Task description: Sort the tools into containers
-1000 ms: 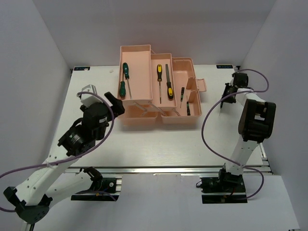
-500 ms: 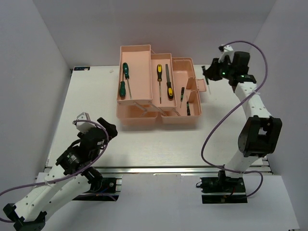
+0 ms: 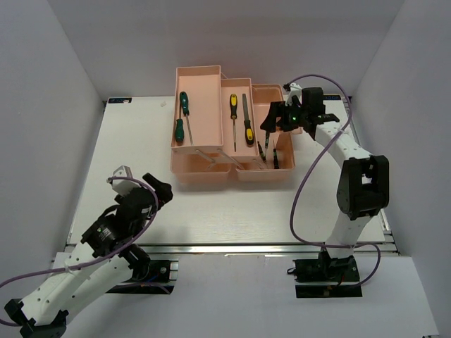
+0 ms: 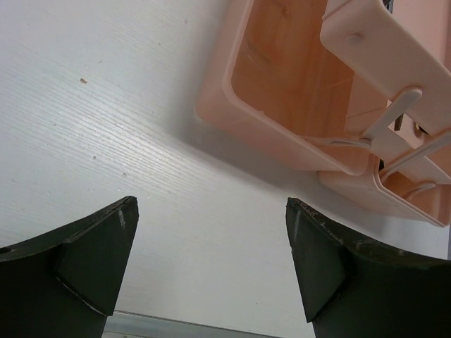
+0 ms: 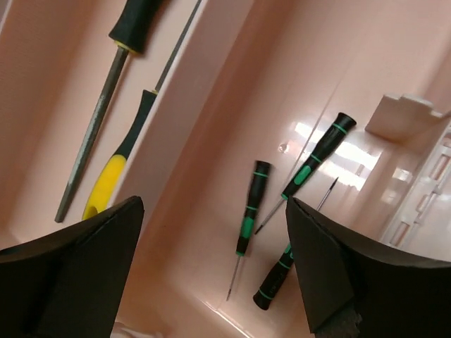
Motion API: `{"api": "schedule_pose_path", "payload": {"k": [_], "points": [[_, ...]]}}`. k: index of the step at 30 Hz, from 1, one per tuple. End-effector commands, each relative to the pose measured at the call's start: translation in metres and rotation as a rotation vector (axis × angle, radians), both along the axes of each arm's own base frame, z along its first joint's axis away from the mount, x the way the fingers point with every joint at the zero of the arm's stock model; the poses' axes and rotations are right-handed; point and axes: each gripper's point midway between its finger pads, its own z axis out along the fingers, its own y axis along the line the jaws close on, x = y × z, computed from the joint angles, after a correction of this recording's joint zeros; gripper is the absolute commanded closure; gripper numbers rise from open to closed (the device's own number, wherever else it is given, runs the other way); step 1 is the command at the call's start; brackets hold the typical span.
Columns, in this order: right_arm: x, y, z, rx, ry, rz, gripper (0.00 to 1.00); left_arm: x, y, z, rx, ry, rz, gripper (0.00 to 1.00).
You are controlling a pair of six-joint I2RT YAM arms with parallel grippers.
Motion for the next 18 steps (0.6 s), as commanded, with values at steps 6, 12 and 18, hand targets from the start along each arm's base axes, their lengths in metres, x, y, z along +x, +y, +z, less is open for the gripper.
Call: {"api": "schedule_pose_path", "payload": {"k": [6,12,18], "points": [[-0.068,0.037,0.096,0.007,-0.534,0.676,0.11,0.0,0.003,0.01,-0.061,-0.025,0.042,0.09],[-0.174,0.081,0.093,-0.083,-0.82,1.167,0.19,-0.005,0.006,0.013,-0.066,-0.018,0.043,0.73],[-0.228,0.144,0.054,-0.236,-0.819,1.315,0.9,-0.014,0.013,0.013,-0.08,-0.005,0.053,0.87]]}}
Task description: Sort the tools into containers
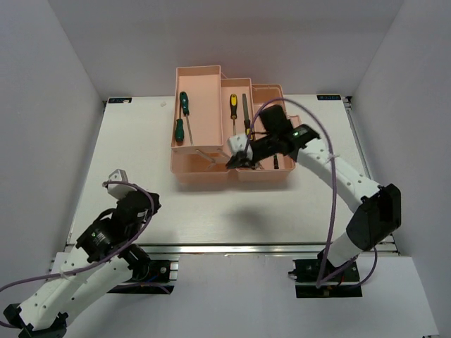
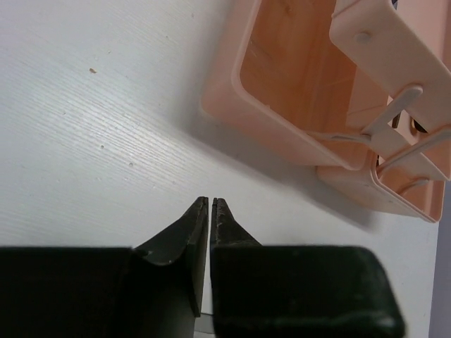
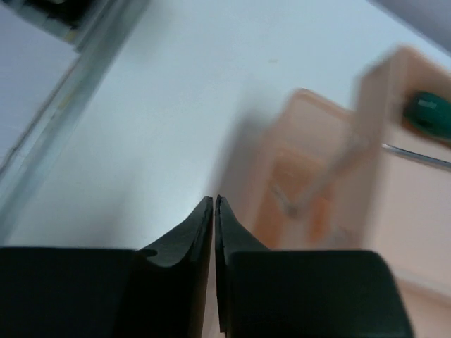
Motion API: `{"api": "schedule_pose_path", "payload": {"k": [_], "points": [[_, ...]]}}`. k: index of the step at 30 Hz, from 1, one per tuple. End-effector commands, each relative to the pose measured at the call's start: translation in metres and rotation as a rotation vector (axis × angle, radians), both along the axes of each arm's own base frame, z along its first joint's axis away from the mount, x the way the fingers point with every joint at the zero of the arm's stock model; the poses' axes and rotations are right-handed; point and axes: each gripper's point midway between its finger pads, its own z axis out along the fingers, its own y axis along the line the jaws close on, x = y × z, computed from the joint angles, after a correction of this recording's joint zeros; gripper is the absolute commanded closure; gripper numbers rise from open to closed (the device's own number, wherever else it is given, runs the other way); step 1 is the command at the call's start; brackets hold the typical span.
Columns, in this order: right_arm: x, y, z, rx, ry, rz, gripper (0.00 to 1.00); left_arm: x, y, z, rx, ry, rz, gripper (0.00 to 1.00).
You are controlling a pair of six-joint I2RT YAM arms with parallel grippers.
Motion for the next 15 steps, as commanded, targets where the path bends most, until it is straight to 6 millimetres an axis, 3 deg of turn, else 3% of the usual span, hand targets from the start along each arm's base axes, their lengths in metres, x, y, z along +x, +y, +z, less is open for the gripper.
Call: {"api": "schedule_pose_path", "payload": {"k": [1,3,4,5,7,8,9,15], "points": [[-0.026,0.022,-0.038,-0.1,-0.073,0.018,0.92,-0.006,0.008,0.014,-0.062,-0.023,0.045,0.81],[-0.015,0.042,-0.037,-0.088,-0.13,-0.054,0.75,-0.008,0.01,0.015,-0.07,-0.028,0.05,0.74],[-0.016,0.061,-0.037,-0.062,-0.156,-0.061,0.62,-0.009,0.011,0.016,-0.078,-0.033,0.052,0.67],[-0.015,0.068,-0.039,-0.061,-0.136,-0.096,0.59,-0.01,0.012,0.016,-0.079,-0.032,0.053,0.65],[-0.01,0.083,-0.048,-0.081,-0.164,-0.138,0.55,-0.011,0.012,0.014,-0.084,-0.029,0.051,0.64],[0.004,0.091,-0.044,-0.057,-0.193,-0.217,0.49,-0.012,0.011,0.014,-0.091,-0.026,0.045,0.63],[0.006,0.1,-0.054,-0.065,-0.193,-0.239,0.48,-0.013,0.011,0.013,-0.095,-0.024,0.042,0.62],[0.033,0.123,-0.068,-0.063,-0.261,-0.34,0.42,-0.017,0.009,0.007,-0.104,-0.01,0.024,0.61]]}}
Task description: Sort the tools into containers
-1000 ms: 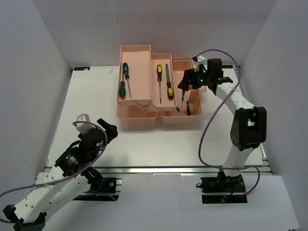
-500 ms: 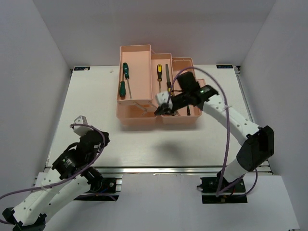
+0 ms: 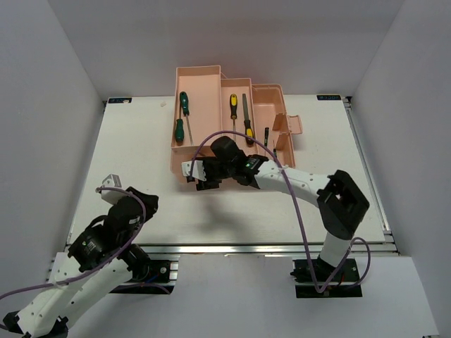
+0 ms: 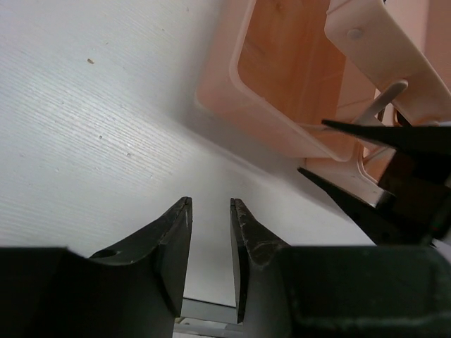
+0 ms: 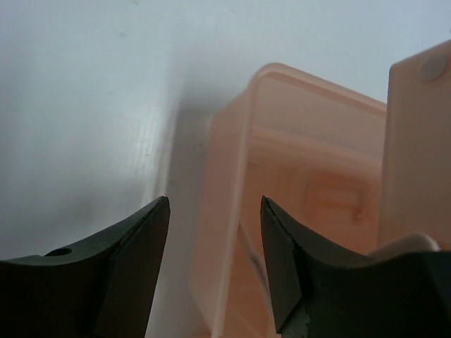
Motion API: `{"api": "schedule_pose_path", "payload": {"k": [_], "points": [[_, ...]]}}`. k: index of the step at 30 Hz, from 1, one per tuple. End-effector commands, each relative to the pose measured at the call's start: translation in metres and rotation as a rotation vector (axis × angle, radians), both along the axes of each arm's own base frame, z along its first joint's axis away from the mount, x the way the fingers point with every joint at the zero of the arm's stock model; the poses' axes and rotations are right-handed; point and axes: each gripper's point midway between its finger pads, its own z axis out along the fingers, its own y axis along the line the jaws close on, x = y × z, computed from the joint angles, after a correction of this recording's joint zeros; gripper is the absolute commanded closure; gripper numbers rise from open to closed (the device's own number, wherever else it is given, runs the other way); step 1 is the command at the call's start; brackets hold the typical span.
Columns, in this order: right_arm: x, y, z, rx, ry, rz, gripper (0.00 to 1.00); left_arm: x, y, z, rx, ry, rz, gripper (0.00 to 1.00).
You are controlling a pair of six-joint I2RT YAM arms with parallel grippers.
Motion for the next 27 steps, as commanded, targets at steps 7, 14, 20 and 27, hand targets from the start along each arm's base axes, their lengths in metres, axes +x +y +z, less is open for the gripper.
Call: {"api": "schedule_pose_path", "payload": {"k": [7,14,20,27], "points": [[0.039,0.04,0.001,0.061,-0.197,-0.189,0.34,-0.009,0.007,-0.002,-0.061,0.005,0.033,0.6],[0.049,0.051,-0.024,-0.001,-0.235,-0.237,0.47,-0.017,0.012,-0.006,-0.072,0.018,0.037,0.58],[0.044,0.049,-0.014,0.013,-0.201,-0.242,0.99,-0.016,-0.008,-0.017,-0.119,0.036,-0.033,0.55],[0.029,0.043,0.07,0.203,-0.109,-0.298,1.0,-0.007,-0.047,-0.05,-0.113,0.143,-0.146,0.56]]}}
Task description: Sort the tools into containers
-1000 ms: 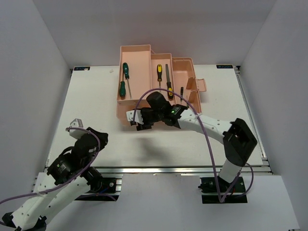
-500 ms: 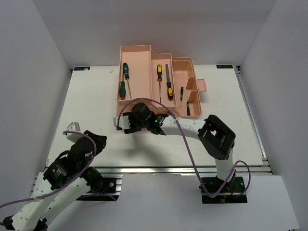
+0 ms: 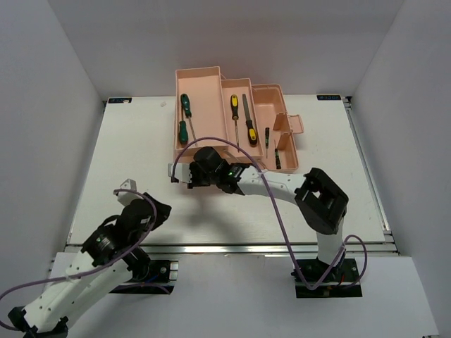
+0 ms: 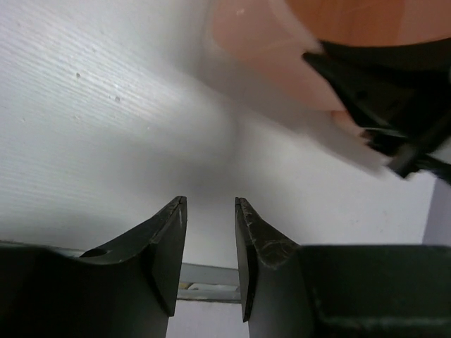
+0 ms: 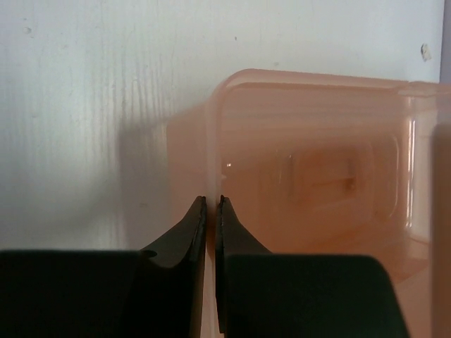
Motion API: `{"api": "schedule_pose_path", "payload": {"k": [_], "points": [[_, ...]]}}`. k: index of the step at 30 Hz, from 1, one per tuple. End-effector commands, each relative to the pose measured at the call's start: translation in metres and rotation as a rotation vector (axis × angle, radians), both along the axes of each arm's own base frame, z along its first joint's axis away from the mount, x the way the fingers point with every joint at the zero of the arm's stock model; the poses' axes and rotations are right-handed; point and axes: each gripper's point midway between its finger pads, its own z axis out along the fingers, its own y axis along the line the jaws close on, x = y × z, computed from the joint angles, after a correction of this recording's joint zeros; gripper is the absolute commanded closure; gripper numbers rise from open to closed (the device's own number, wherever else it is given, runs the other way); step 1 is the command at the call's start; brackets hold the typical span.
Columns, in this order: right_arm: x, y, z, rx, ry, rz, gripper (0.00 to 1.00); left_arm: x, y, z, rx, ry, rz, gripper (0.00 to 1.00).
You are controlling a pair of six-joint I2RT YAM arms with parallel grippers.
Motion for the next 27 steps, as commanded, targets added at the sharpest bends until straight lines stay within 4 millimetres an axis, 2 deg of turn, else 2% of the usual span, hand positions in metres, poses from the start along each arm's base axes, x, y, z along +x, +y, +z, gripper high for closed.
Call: {"api": "schedule_pose_path", "payload": {"k": [1,2,4,5,6,8,9,11,12,13,14,15,17,21,22,23,27], "points": [[-0.005,0.006,0.119,0.279,-0.033,-0.031,1.0,0.008,-0.026,-0.004,-0.05,0.04,-0.046,0.57],[-0.009,0.001,0.135,0.314,-0.032,-0.036,1.0,0.01,-0.029,-0.012,-0.024,0.072,-0.053,0.57],[-0.013,-0.004,0.151,0.378,-0.004,-0.064,1.0,0.015,-0.036,-0.014,-0.023,0.077,-0.066,0.59],[-0.016,-0.01,0.166,0.416,-0.005,-0.07,1.0,0.016,-0.038,-0.02,-0.016,0.087,-0.071,0.59],[-0.018,-0.015,0.165,0.427,0.007,-0.079,1.0,0.021,-0.042,-0.02,-0.025,0.074,-0.073,0.59],[-0.024,-0.024,0.183,0.496,0.016,-0.091,1.0,0.024,-0.047,-0.025,-0.033,0.07,-0.077,0.59],[-0.028,-0.029,0.176,0.493,0.031,-0.092,1.0,0.026,-0.047,-0.029,-0.028,0.076,-0.075,0.59],[-0.036,-0.036,0.188,0.548,0.035,-0.083,1.0,0.031,-0.052,-0.027,-0.049,0.061,-0.073,0.59],[-0.04,-0.041,0.178,0.54,0.047,-0.084,1.0,0.036,-0.054,-0.025,-0.067,0.044,-0.065,0.59],[-0.042,-0.043,0.179,0.551,0.049,-0.08,1.0,0.038,-0.057,-0.025,-0.078,0.045,-0.072,0.59],[-0.046,-0.048,0.19,0.594,0.046,-0.076,1.0,0.043,-0.058,-0.025,-0.092,0.038,-0.063,0.59],[-0.049,-0.052,0.184,0.592,0.057,-0.078,1.0,0.05,-0.062,-0.02,-0.119,0.011,-0.064,0.59],[-0.056,-0.057,0.191,0.625,0.069,-0.071,1.0,0.059,-0.067,-0.022,-0.14,0.019,-0.069,0.59],[-0.063,-0.066,0.186,0.636,0.098,-0.075,1.0,0.084,-0.078,-0.015,-0.197,-0.016,-0.071,0.6],[-0.064,-0.069,0.184,0.636,0.104,-0.081,1.0,0.089,-0.08,-0.012,-0.206,-0.023,-0.067,0.61],[-0.065,-0.07,0.183,0.638,0.106,-0.081,1.0,0.096,-0.077,-0.017,-0.201,-0.008,-0.048,0.62],[-0.074,-0.076,0.187,0.651,0.116,-0.059,1.0,0.124,-0.073,-0.006,-0.243,-0.042,-0.018,0.63]]}}
